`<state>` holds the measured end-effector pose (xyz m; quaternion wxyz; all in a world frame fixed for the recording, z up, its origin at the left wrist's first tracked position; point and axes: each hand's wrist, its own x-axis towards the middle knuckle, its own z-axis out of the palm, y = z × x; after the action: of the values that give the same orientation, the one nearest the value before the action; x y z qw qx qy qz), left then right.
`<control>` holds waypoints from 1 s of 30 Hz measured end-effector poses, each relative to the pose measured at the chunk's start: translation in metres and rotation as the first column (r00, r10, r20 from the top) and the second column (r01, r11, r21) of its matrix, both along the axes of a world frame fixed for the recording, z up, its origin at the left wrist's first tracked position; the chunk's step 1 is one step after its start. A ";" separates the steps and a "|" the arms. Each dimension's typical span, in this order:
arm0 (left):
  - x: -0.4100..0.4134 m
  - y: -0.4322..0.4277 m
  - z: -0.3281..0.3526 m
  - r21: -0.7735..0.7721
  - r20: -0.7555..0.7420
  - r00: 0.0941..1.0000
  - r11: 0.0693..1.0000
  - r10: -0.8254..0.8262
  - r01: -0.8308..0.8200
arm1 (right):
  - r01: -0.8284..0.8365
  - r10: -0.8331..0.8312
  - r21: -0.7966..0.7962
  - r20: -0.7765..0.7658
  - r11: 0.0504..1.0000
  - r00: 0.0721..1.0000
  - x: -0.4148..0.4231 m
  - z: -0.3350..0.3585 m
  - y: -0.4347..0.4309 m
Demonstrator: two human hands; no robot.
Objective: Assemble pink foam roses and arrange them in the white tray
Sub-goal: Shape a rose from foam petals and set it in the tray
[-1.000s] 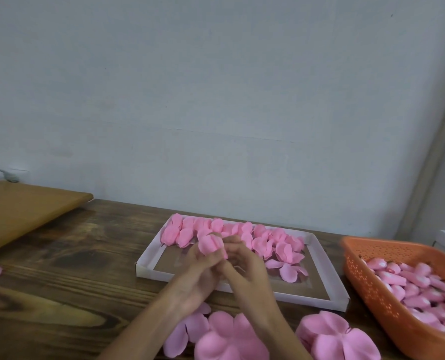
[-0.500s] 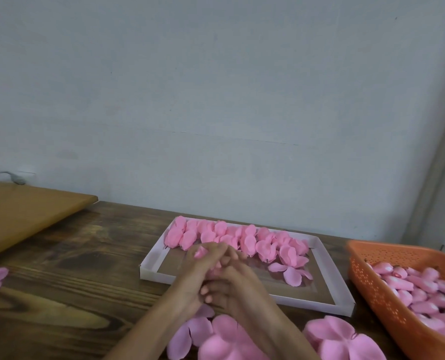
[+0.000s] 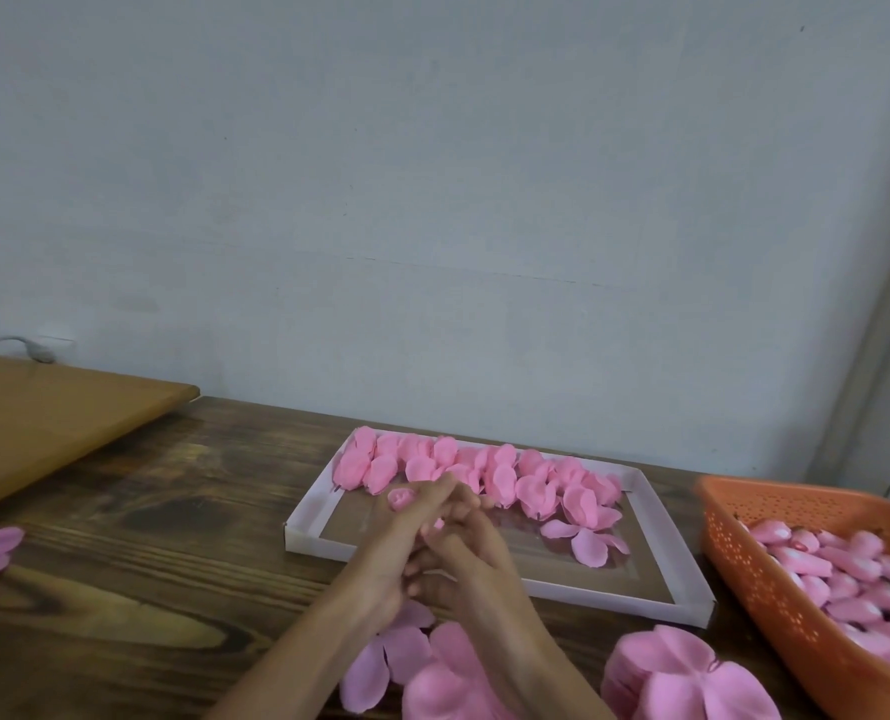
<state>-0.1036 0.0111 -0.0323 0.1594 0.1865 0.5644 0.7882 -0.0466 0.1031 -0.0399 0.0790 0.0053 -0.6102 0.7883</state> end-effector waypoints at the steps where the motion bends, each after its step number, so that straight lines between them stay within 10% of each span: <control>1: -0.001 0.001 -0.001 0.010 0.012 1.000 1.000 0.015 -0.015 | 0.003 -0.003 0.009 -0.024 1.000 1.000 0.000 0.000 0.000; 10: 0.001 0.003 -0.005 0.042 -0.011 0.996 0.995 -0.086 0.087 | -0.011 0.001 0.062 0.162 0.998 0.987 0.001 0.010 0.000; 30: -0.011 -0.001 -0.009 0.055 0.082 0.996 0.998 -0.043 0.039 | 0.080 -0.080 0.029 -0.001 0.996 0.997 0.007 0.013 -0.009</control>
<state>-0.1147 0.0105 -0.0418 0.1938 0.1694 0.5322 0.8065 -0.0392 0.0937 -0.0265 0.1103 -0.0180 -0.6214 0.7755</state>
